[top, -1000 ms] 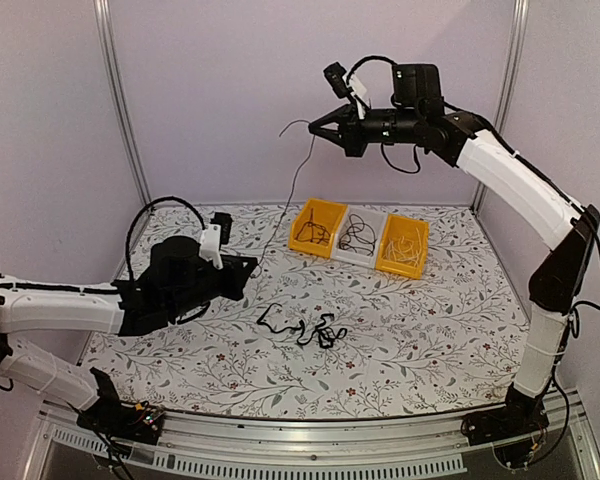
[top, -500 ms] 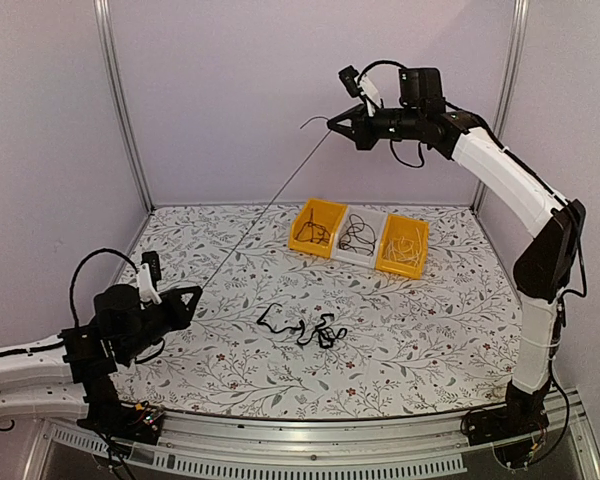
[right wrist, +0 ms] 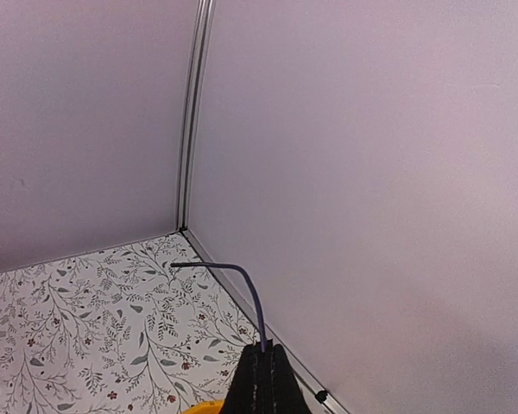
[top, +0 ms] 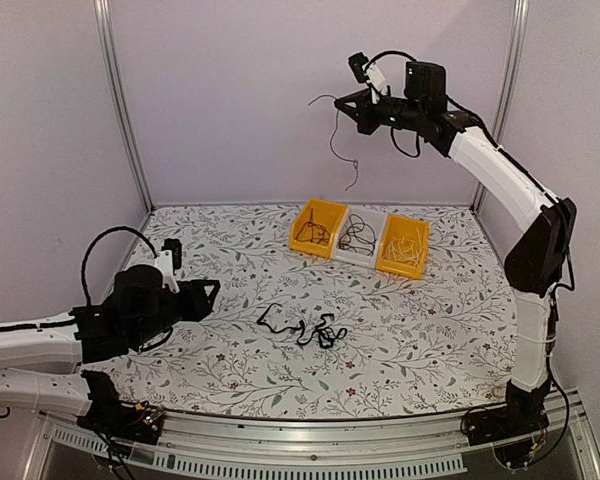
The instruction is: Untangle the cables
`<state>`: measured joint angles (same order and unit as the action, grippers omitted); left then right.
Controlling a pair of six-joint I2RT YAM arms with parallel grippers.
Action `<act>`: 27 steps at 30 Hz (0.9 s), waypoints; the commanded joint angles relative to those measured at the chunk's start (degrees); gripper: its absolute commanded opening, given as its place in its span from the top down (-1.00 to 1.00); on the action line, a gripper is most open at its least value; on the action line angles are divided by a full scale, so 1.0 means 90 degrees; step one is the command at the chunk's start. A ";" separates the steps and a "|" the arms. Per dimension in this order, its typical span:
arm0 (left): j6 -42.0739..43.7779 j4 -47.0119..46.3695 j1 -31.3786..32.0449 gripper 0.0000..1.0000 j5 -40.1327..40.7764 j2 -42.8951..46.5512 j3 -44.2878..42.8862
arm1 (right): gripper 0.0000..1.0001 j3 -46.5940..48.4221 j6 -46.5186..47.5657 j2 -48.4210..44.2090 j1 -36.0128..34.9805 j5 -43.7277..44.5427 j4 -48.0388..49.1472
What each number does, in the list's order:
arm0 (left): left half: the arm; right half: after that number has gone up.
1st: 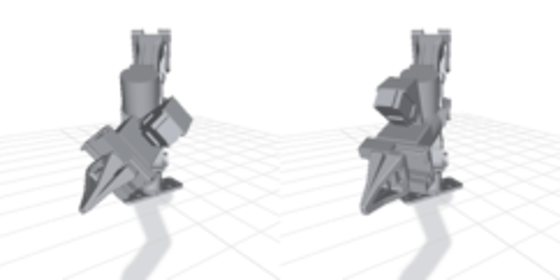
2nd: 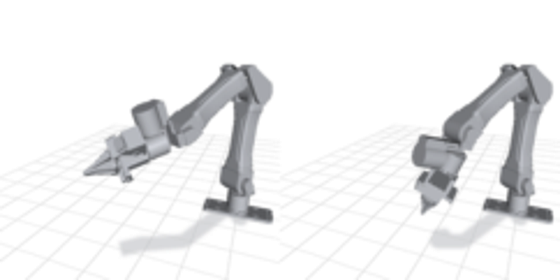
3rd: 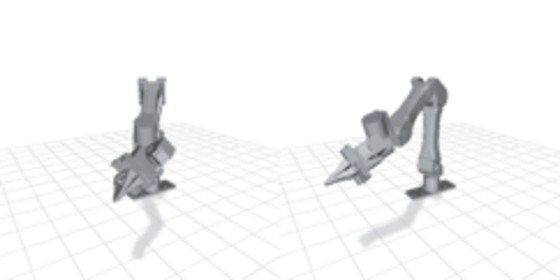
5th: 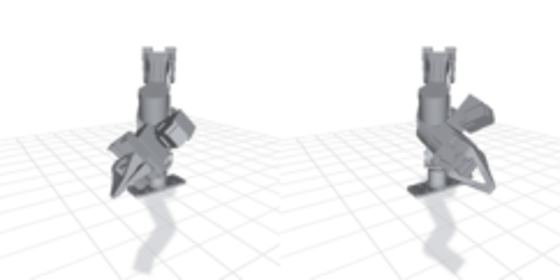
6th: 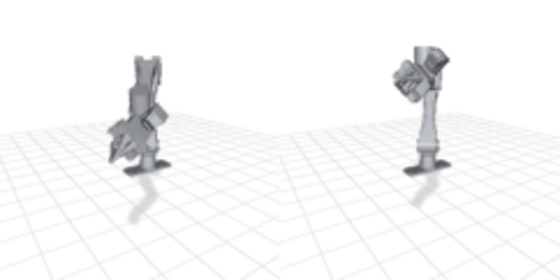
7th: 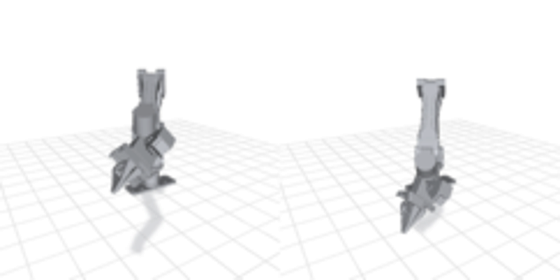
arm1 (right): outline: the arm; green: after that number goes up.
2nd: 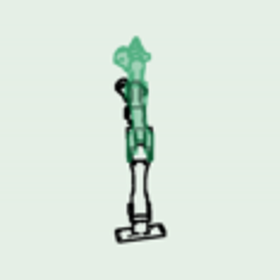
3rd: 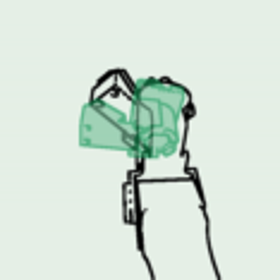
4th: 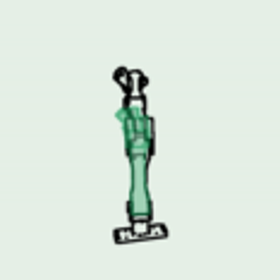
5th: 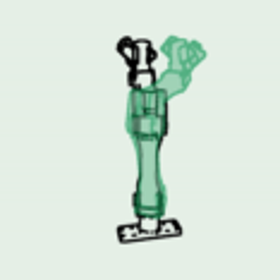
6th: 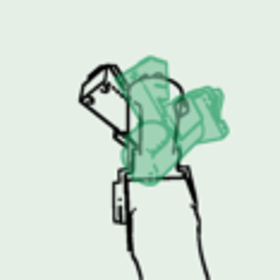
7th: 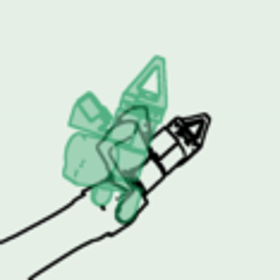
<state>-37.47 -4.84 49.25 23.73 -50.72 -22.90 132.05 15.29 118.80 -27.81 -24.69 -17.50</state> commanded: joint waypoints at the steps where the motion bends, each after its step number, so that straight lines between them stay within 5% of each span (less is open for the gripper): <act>1: 0.0151 -0.0019 -0.0052 -0.03 -0.0147 -0.0053 -0.0084 | 1.00 0.0226 0.0081 0.0296 -0.0036 0.0230 0.0313; 27: -0.0006 0.0058 -0.0042 -0.01 -0.0323 -0.0112 -0.0177 | 1.00 0.0553 0.0204 0.1772 -0.0073 0.0910 0.0896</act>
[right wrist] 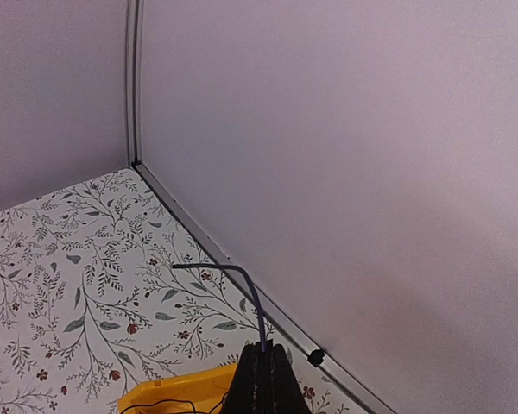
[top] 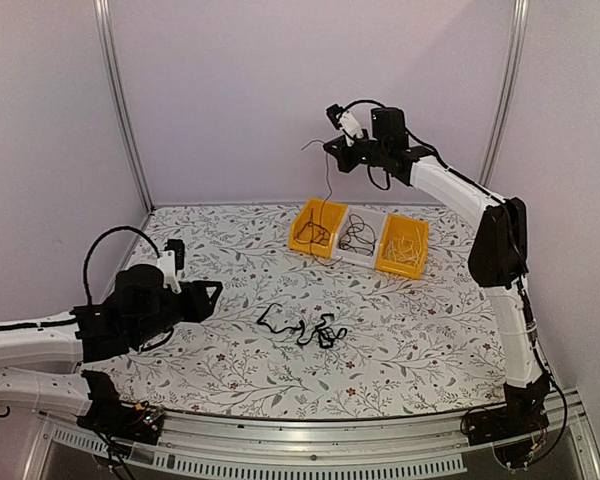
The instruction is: Untangle the cables
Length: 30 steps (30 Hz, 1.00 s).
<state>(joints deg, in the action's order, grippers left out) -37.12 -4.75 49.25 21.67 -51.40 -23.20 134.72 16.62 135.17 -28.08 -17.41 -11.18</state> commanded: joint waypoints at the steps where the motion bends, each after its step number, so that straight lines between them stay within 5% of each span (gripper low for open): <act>1: -0.0055 0.0050 -0.0040 -0.02 -0.0099 -0.0041 -0.0146 | 1.00 0.0256 0.0072 -0.0092 -0.0049 0.0082 0.0180; 16: -0.0113 -0.0131 -0.0040 -0.02 -0.0100 -0.0218 -0.0116 | 1.00 0.0387 0.0165 -0.1067 -0.0220 -0.0078 0.0489; 30: -0.0101 -0.0126 -0.0033 -0.01 -0.0176 -0.0275 -0.0200 | 1.00 0.0228 0.0630 -0.0539 -0.0165 0.0764 0.0769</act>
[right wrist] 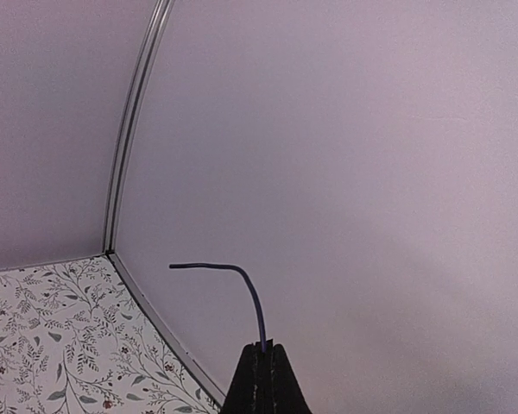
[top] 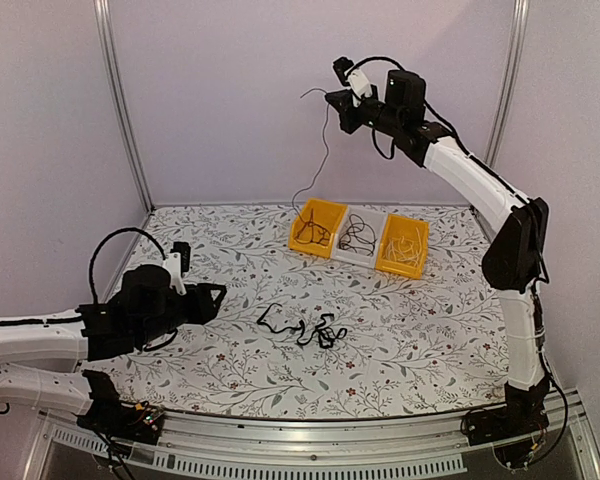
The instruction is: Untangle the cables
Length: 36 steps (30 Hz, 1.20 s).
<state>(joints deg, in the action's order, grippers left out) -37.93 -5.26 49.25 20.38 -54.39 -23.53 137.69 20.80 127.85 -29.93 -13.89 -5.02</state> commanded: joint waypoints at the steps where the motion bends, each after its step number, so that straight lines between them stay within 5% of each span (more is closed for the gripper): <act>1: -0.0017 -0.0032 -0.0027 -0.01 -0.0024 0.0089 -0.0163 | 1.00 -0.0137 0.0191 0.0331 0.0059 0.0432 0.0088; 11: -0.0192 0.0202 -0.0031 -0.01 0.0102 0.0406 -0.0023 | 1.00 -0.0755 0.0455 0.0711 0.0195 0.0605 0.0063; 23: -0.0277 0.0388 -0.0024 0.00 0.0062 0.0435 -0.0114 | 1.00 -0.1613 0.0562 0.1257 0.0124 -0.0588 -0.1103; 36: -0.0499 0.0565 0.0117 0.00 0.0154 0.0529 -0.0188 | 1.00 -0.1590 0.0985 0.1647 -0.0033 -0.0204 -0.1418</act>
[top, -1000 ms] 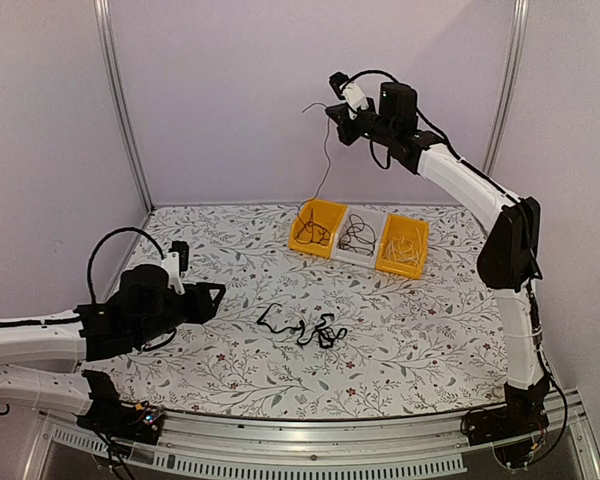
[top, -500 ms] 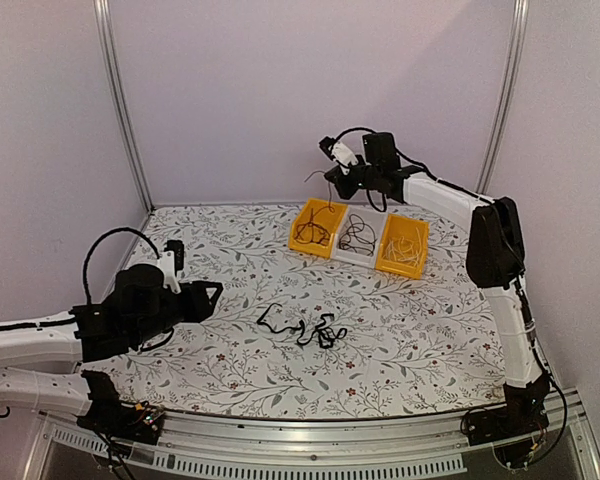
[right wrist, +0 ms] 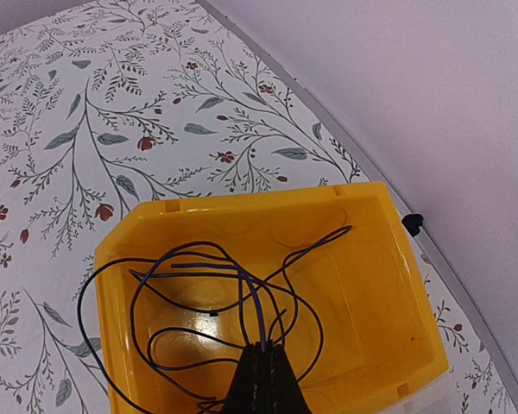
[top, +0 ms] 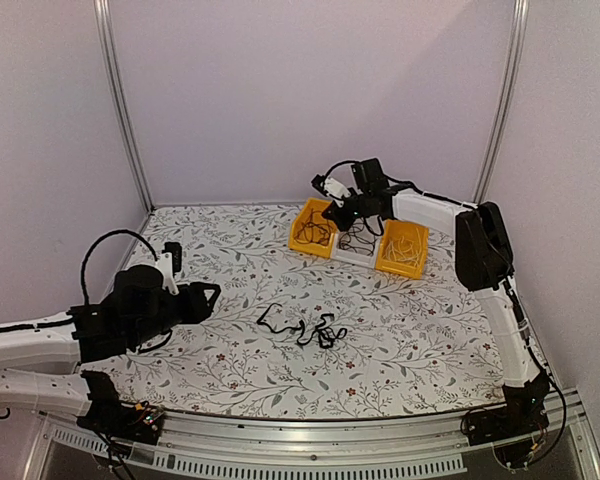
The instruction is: Untangle the cables
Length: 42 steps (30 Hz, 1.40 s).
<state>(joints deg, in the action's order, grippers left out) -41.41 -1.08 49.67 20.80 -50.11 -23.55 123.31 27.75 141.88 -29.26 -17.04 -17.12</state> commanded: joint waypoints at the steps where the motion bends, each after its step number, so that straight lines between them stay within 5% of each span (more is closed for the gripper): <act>1: -0.0124 0.0101 0.0079 0.00 0.0119 0.0034 -0.0191 | 1.00 0.0015 0.0224 0.0067 -0.0116 0.0207 -0.0082; 9: 0.0040 -0.0069 0.0105 0.00 0.0088 -0.0204 -0.0278 | 0.79 0.0019 0.0404 -0.0141 -0.0133 0.0305 -0.0391; 20: 0.0243 -0.0296 0.0092 -0.02 -0.0082 -0.0746 -0.0349 | -0.04 -0.0524 0.0802 -0.1398 -0.0138 0.0527 -0.1766; 24: 0.0220 -0.0319 0.0093 -0.03 -0.0219 -0.1165 -0.0459 | -0.03 -0.1628 0.0903 -0.2319 -0.0155 0.0352 -0.1585; 31: -0.0076 -0.0202 0.0065 -0.02 -0.0348 -0.1678 -0.0602 | 0.14 -0.2812 0.0950 -0.3374 -0.0671 -0.1386 -0.1775; 42: -0.0691 0.0802 0.0039 -0.01 -0.0167 -0.1141 -0.0484 | 0.13 -0.1700 0.0415 -0.1675 -0.1816 -0.1676 -0.2379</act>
<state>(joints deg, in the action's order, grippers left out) -44.64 1.85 49.98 18.26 -63.96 -27.77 104.05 33.58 119.96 -44.25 -30.83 -34.57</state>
